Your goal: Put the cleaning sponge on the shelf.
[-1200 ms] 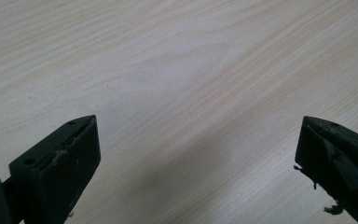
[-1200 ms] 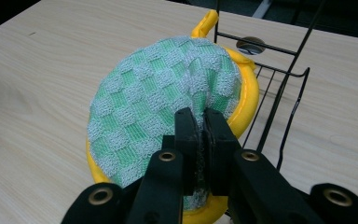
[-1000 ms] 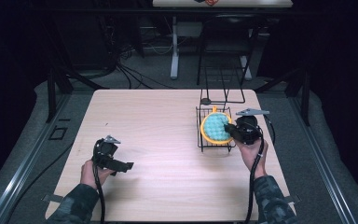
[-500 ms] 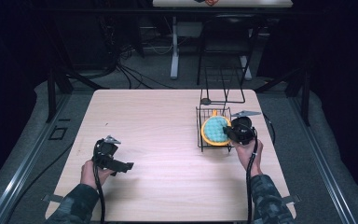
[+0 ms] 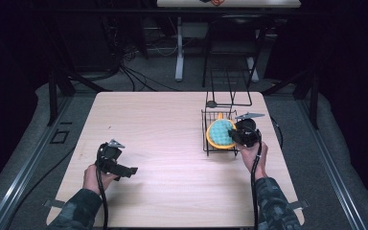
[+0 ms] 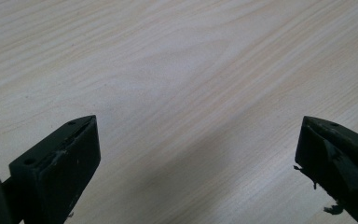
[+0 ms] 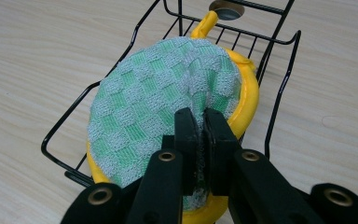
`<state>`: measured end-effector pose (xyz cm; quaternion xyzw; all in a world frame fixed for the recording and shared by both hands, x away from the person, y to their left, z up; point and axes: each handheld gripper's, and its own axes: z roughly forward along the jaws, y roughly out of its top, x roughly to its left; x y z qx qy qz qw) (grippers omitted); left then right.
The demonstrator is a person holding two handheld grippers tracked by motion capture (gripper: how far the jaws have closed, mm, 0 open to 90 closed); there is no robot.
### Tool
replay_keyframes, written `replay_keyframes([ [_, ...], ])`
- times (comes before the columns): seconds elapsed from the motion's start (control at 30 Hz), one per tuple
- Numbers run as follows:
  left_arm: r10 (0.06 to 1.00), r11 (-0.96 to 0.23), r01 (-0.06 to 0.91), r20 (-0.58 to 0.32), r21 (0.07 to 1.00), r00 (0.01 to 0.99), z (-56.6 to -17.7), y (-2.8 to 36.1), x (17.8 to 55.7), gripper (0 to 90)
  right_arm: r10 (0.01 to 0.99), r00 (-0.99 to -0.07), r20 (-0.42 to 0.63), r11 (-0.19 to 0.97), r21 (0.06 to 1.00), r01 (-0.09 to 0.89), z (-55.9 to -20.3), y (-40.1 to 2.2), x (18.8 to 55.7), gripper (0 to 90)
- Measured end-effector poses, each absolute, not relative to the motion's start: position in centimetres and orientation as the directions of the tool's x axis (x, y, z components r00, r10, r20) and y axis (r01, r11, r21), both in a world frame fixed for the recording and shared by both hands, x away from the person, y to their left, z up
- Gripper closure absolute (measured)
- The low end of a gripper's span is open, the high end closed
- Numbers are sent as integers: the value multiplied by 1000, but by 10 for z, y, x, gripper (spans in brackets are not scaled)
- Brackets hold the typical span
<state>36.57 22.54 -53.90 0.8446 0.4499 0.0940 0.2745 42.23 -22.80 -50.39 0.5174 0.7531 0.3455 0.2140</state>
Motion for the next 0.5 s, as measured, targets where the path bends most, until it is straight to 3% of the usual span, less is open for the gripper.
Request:
replay_keyframes([
  [0.5,808,-451,707,-87,545,583,-539,224,366,0,940,-336,50,200,717,668,-515,-229,434,856],
])
